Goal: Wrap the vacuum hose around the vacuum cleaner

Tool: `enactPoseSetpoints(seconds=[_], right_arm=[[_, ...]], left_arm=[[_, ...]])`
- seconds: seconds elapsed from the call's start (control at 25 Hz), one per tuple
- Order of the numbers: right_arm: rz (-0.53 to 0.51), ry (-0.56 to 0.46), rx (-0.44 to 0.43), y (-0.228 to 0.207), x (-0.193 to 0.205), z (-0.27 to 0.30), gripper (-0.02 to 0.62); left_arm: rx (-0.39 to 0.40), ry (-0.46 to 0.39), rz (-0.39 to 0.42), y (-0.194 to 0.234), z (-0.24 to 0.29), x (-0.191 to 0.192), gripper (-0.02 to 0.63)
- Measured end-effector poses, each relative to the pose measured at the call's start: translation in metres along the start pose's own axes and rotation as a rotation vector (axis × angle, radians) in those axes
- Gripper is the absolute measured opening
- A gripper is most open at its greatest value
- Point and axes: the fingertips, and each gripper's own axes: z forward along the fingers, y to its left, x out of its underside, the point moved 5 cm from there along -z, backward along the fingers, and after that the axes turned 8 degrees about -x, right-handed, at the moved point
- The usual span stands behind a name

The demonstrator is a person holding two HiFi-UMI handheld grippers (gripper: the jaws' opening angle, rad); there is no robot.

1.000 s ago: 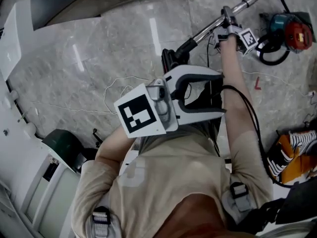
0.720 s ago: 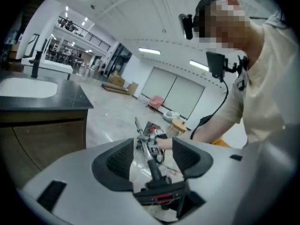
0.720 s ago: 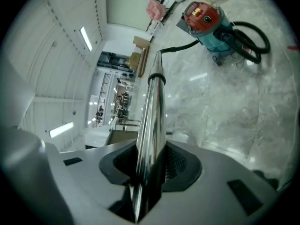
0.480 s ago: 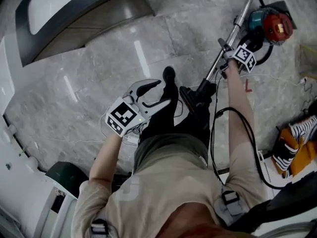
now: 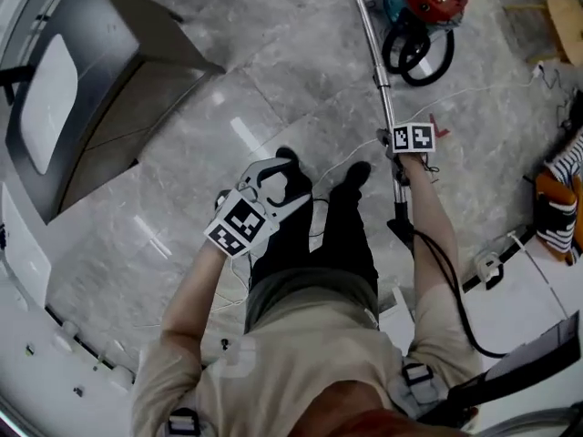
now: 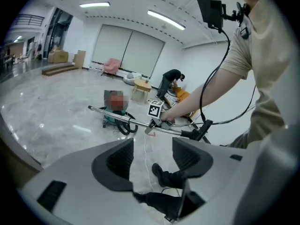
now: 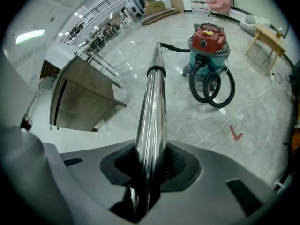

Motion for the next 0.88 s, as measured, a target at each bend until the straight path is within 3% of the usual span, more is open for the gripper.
enactPoseSetpoints(seconds=[0.24,0.56,0.88], right_arm=[[-0.089,0.072,0.078,-0.042,0.052,-0.041,0.11],[-0.092,0.061,0.0,-0.094,0.105,-0.103,0.11],[-0.184,0.102,0.044,-0.126,0.1,-0.144,0.109]], left_arm=[[0.061,0.12,0.086,-0.031,0.048,-0.024,0.265],[0.057,0.246,0.218,-0.089,0.105,-0.071,0.265],[-0.012,0.344,0.374,-0.116,0.162,-0.118,0.265]])
